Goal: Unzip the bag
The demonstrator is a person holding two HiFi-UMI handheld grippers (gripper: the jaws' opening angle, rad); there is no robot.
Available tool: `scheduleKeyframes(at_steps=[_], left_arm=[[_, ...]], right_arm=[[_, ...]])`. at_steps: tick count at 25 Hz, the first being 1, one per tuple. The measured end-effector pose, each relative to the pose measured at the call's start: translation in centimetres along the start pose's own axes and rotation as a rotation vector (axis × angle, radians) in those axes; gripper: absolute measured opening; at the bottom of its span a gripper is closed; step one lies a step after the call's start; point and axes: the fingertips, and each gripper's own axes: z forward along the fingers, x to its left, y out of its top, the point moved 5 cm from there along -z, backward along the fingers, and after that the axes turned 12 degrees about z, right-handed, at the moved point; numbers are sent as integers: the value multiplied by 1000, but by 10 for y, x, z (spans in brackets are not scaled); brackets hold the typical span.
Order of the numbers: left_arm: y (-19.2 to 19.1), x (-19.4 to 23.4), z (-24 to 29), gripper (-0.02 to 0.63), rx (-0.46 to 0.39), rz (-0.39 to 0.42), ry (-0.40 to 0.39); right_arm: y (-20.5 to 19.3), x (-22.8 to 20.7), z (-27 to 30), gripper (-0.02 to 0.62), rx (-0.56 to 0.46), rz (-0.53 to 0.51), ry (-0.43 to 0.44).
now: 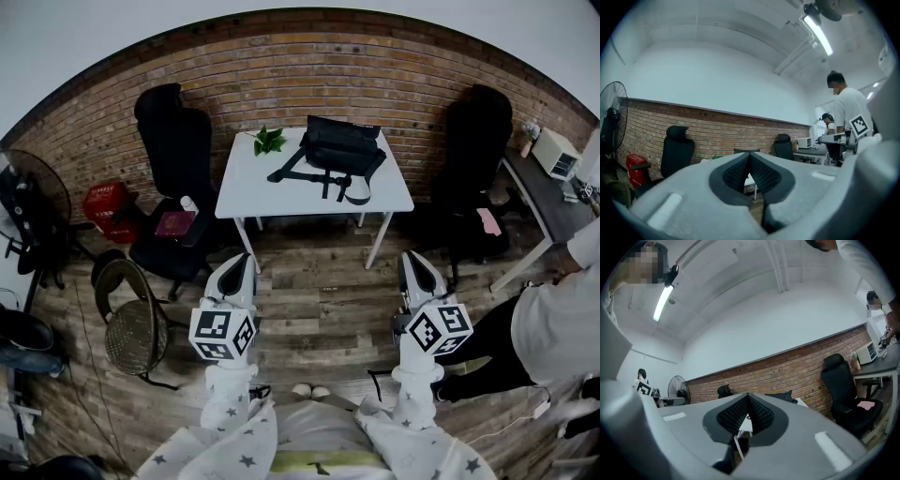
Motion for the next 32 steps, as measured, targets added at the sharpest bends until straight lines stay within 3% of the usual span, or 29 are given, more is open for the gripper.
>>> scheduleKeyframes(at_steps=[23, 32], left_arm=[[-25, 0, -3, -2, 68, -24, 48], [-36, 27, 44, -2, 82, -28, 47]], right_arm=[[-16, -19, 17, 9, 5, 78, 35], [-23, -41, 67, 9, 15, 100, 23]])
